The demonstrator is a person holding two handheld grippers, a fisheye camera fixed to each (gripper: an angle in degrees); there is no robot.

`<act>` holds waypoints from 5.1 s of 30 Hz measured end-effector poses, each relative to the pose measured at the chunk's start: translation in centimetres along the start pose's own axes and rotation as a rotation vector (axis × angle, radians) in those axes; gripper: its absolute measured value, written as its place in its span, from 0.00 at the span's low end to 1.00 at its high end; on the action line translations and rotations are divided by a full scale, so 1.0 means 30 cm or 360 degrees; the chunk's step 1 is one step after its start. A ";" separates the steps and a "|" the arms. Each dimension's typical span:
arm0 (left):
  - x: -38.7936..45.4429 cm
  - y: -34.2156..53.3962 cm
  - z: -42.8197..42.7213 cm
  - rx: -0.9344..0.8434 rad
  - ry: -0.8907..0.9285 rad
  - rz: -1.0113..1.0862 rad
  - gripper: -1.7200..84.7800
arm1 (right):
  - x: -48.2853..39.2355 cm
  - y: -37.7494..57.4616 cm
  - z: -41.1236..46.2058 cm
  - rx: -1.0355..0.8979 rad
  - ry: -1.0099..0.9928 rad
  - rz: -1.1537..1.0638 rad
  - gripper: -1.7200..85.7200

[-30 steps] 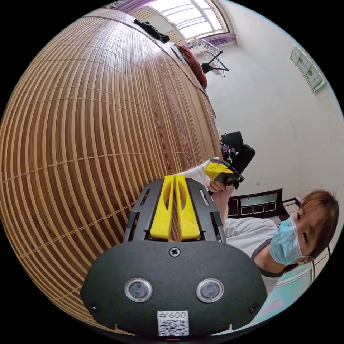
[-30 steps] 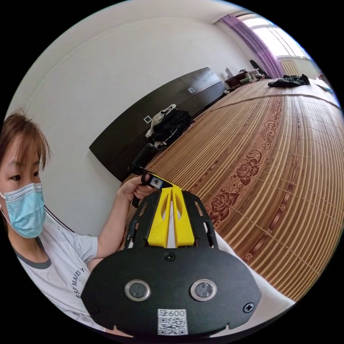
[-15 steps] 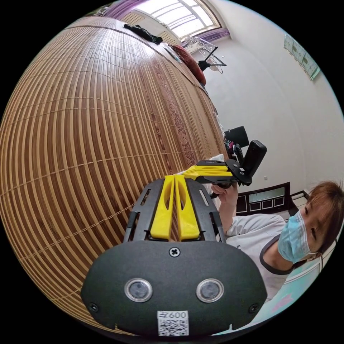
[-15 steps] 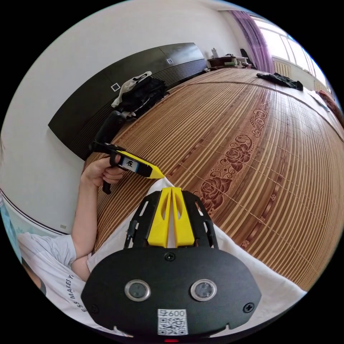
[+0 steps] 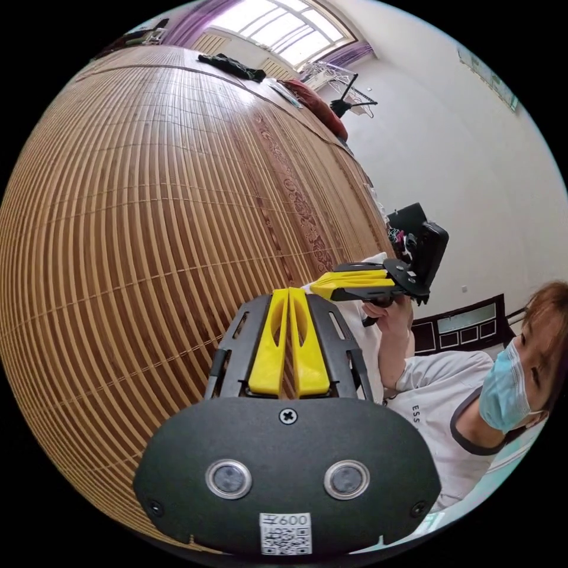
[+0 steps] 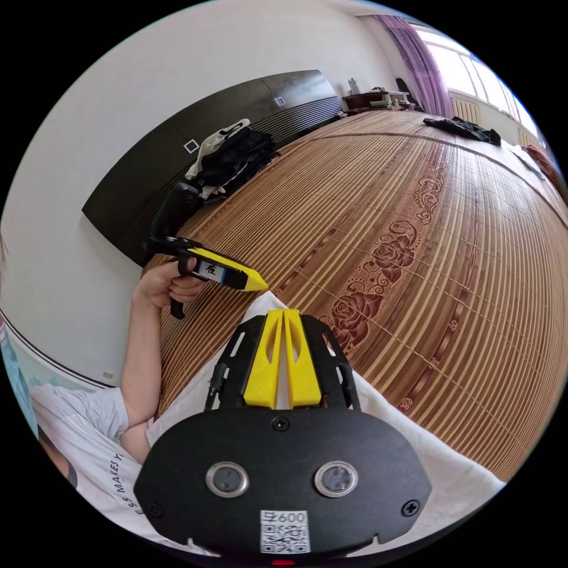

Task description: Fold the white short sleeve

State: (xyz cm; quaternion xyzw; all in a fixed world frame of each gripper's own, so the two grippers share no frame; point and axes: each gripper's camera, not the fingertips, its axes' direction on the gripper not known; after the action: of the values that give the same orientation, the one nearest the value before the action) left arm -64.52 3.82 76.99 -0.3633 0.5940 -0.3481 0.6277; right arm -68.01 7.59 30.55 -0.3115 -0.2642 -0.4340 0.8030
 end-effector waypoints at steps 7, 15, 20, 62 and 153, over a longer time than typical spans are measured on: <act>0.088 -0.022 0.009 -0.0039 0.0336 0.0179 0.02 | -0.013 -0.007 -0.010 -0.0001 -0.0005 0.0004 0.01; -0.053 -0.008 0.064 -0.0178 0.0345 -0.0005 0.02 | -0.019 -0.010 -0.017 -0.0006 -0.0007 0.0007 0.01; -0.085 -0.005 0.047 -0.0162 0.0328 -0.0042 0.02 | -0.017 -0.010 -0.020 -0.0006 -0.0015 0.0013 0.01; -0.056 -0.042 -0.029 0.0021 0.0263 0.0013 0.02 | 0.050 0.010 0.009 -0.0006 -0.0007 0.0007 0.01; 0.746 -0.078 1.555 0.0343 0.0254 0.0356 0.02 | 2.111 1.206 -0.945 0.0061 -0.0353 0.0638 0.01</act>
State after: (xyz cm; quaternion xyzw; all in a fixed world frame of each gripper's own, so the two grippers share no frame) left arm -16.77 -14.79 69.42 -0.1967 0.6378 -0.3655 0.6488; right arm -1.84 -31.26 45.86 -0.3883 -0.2920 -0.2236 0.8450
